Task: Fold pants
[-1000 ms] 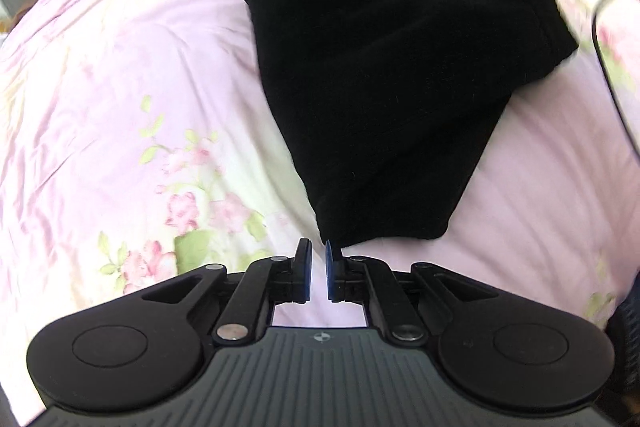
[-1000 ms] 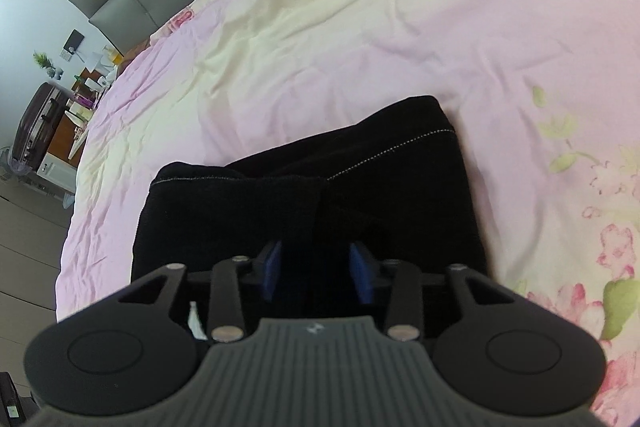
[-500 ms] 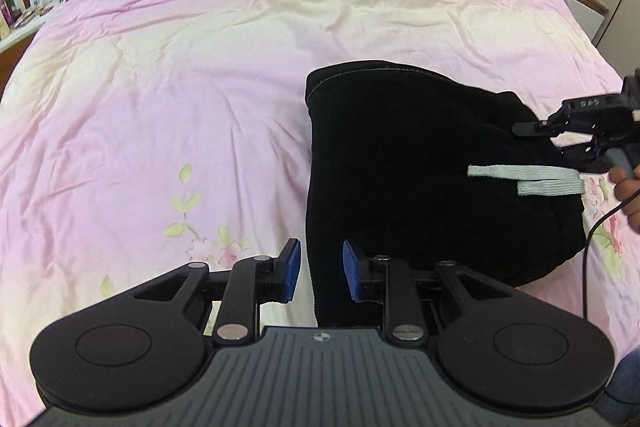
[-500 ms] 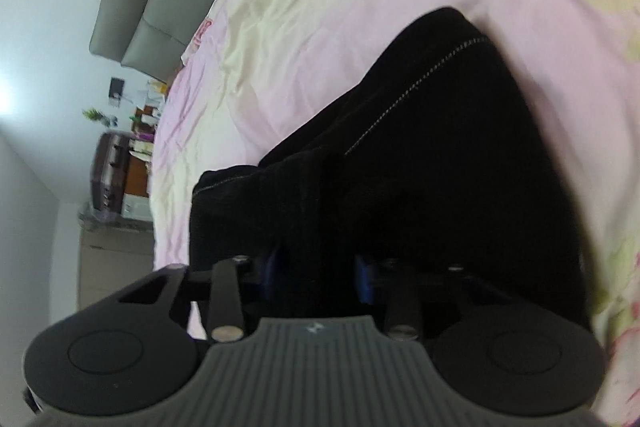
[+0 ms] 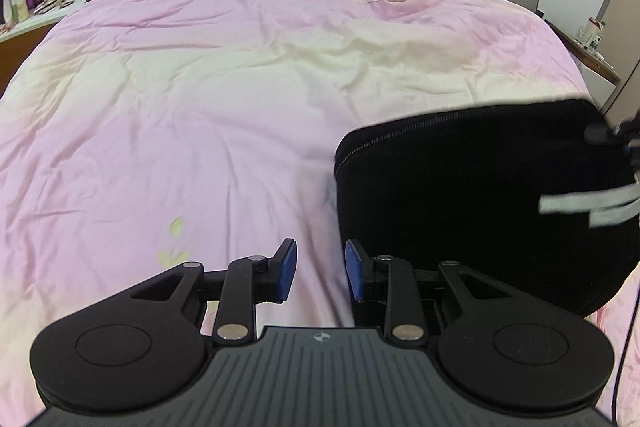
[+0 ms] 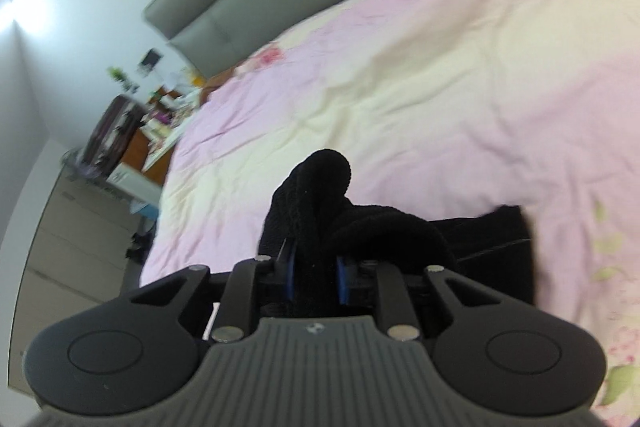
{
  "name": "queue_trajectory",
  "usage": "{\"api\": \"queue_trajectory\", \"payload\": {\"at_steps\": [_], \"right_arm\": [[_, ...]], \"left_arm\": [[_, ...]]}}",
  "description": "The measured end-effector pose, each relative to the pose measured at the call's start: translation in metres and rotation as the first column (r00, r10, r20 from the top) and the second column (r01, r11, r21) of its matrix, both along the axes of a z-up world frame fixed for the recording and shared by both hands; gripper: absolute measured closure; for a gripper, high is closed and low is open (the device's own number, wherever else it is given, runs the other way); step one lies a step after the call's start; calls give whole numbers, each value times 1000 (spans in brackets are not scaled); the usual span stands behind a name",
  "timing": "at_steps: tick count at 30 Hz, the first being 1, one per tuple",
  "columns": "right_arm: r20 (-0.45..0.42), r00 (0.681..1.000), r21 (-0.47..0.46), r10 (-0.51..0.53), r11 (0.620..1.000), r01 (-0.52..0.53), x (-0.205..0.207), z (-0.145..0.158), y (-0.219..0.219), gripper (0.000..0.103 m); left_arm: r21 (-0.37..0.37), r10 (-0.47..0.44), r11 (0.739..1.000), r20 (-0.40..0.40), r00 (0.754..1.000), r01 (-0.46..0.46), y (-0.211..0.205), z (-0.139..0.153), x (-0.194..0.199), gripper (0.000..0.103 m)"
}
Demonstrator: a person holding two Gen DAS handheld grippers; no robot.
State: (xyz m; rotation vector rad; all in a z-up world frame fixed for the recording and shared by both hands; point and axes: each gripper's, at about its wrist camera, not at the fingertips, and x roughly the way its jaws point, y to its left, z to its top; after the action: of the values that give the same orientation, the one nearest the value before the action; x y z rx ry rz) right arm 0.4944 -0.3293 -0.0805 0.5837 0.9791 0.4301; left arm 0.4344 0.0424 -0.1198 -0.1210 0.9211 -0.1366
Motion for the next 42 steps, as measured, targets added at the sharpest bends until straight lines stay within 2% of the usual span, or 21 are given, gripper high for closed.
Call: {"api": "queue_trajectory", "payload": {"at_steps": [2, 6, 9, 11, 13, 16, 19, 20, 22, 26, 27, 29, 33, 36, 38, 42], "right_arm": [[-69, 997, -14, -46, 999, 45, 5, -29, -23, 88], [-145, 986, -14, -81, 997, 80, 12, -94, -52, 87], [-179, 979, -23, -97, 995, 95, 15, -123, -58, 83], [-166, 983, -64, -80, 995, 70, 15, -118, -57, 79], [-125, 991, -162, -47, 987, 26, 13, -97, -49, 75], [1, 1000, -309, 21, 951, -19, 4, -55, -38, 68], [83, 994, -312, 74, 949, -45, 2, -30, -19, 71], [92, 992, -338, 85, 940, -50, 3, -30, -10, 74], [97, 990, -441, 105, 896, -52, 10, -43, 11, 76], [15, 996, -553, 90, 830, -67, 22, -98, 18, 79], [12, 996, -567, 87, 821, -65, 22, -109, 17, 79], [-5, 998, -546, 67, 836, -59, 20, -124, 10, 79], [-1, 999, -546, 53, 836, -45, 20, -128, 11, 79], [-8, 999, -566, 53, 823, -48, 20, -117, 18, 78], [29, 998, -577, 56, 816, -29, 10, -104, 20, 78], [121, 991, -539, 53, 842, 21, -37, -72, 15, 78]], "left_arm": [[-6, -11, 1000, -3, 1000, 11, -8, -5, 10, 70], [-5, -36, 999, -1, 999, 36, -26, -18, 30, 70], [7, -60, 998, -6, 998, 60, -38, -24, 42, 70], [28, -82, 996, 7, 997, 81, -45, -22, 52, 70], [48, -105, 993, 28, 994, 104, -50, -18, 64, 70], [45, -133, 990, 42, 990, 131, -59, -17, 84, 70], [48, -158, 987, 52, 986, 156, -73, -26, 97, 73], [49, -162, 986, 46, 986, 159, -77, -32, 101, 75], [36, -147, 989, 9, 989, 147, -81, -47, 109, 79], [56, -138, 988, -71, 988, 142, -86, -81, 122, 80], [76, -146, 986, -79, 986, 152, -89, -88, 123, 80], [130, -160, 977, -86, 983, 171, -96, -98, 125, 81], [172, -166, 968, -98, 981, 181, -98, -92, 124, 82], [176, -176, 967, -69, 982, 185, -93, -67, 107, 83], [166, -196, 966, -29, 980, 198, -85, -49, 86, 82], [218, -244, 948, 27, 969, 233, -83, -22, 32, 77]]}}
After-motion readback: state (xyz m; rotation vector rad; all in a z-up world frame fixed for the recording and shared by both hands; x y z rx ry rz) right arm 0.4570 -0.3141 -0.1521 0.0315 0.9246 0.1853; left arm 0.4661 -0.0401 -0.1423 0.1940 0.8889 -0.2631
